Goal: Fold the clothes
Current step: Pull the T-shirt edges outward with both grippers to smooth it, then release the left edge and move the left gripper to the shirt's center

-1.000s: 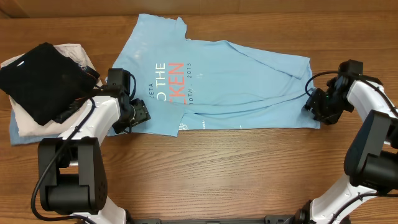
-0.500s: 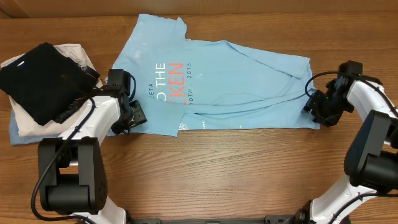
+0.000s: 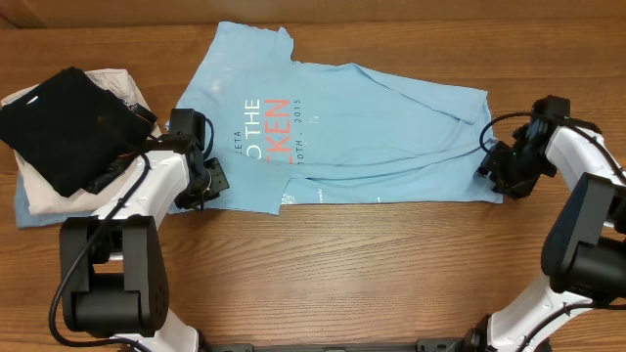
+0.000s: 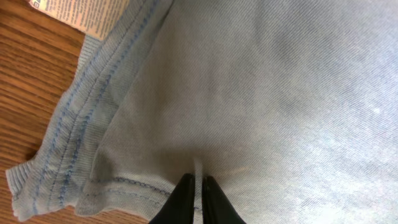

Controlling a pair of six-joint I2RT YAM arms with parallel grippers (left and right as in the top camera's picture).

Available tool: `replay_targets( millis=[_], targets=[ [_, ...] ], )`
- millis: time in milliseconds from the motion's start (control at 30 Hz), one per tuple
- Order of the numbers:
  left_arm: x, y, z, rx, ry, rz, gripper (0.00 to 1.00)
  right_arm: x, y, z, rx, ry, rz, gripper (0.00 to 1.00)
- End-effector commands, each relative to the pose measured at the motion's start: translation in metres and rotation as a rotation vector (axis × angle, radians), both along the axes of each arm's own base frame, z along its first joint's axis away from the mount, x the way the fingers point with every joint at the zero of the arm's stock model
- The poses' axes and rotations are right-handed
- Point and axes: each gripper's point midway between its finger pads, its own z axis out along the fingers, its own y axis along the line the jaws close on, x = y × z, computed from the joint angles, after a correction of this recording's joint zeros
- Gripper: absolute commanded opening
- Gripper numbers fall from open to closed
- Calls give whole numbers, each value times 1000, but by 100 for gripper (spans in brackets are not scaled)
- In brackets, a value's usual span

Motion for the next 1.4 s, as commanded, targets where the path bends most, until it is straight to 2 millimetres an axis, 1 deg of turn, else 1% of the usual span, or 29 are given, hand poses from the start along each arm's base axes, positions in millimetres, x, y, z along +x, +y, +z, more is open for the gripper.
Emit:
replay_targets(
  millis=[0,33,67,100,133,200,267,333,367,400,533,633,833,967,1100,1300,1367],
  targets=[
    [2,0,-4,-10,-1,-1,22,1,1,1,-4,-4,8,53],
    [6,-5,-1,-31,-12,-32,45,1,1,1,-4,-4,9,53],
    [11,-10,3,-49,-23,-67,58,1,1,1,-4,-4,8,53],
    [17,-14,10,-58,-40,-98,62,1,1,1,-4,-4,8,53],
    [24,-20,18,-59,-62,-130,63,1,1,1,-4,-4,8,53],
    [40,-34,35,-48,-116,-215,64,1,1,1,-4,-4,8,53],
    [54,-53,53,-24,-162,-307,63,1,1,1,-4,-4,8,53],
    [61,-75,67,10,-195,-397,60,1,1,1,-4,-4,8,53],
    [60,-88,68,32,-200,-447,59,1,1,1,-4,-4,8,53],
    [55,-99,65,53,-189,-484,59,1,1,1,-4,-4,8,53],
    [41,-119,52,78,-143,-549,58,1,1,1,-3,-4,8,53],
    [34,-121,42,101,-106,-569,58,1,1,1,-4,-4,8,53],
    [25,-126,17,94,-33,-588,56,1,1,1,-4,-4,8,53],
    [20,-133,5,86,-1,-611,56,1,1,1,-4,-4,8,53],
    [16,-140,0,91,8,-633,57,1,1,1,-4,-4,8,53],
    [16,-141,-1,95,11,-633,59,-2,1,-1,-4,5,8,53],
    [16,-141,-1,94,12,-632,59,-4,0,-5,-12,8,8,50]
  ],
)
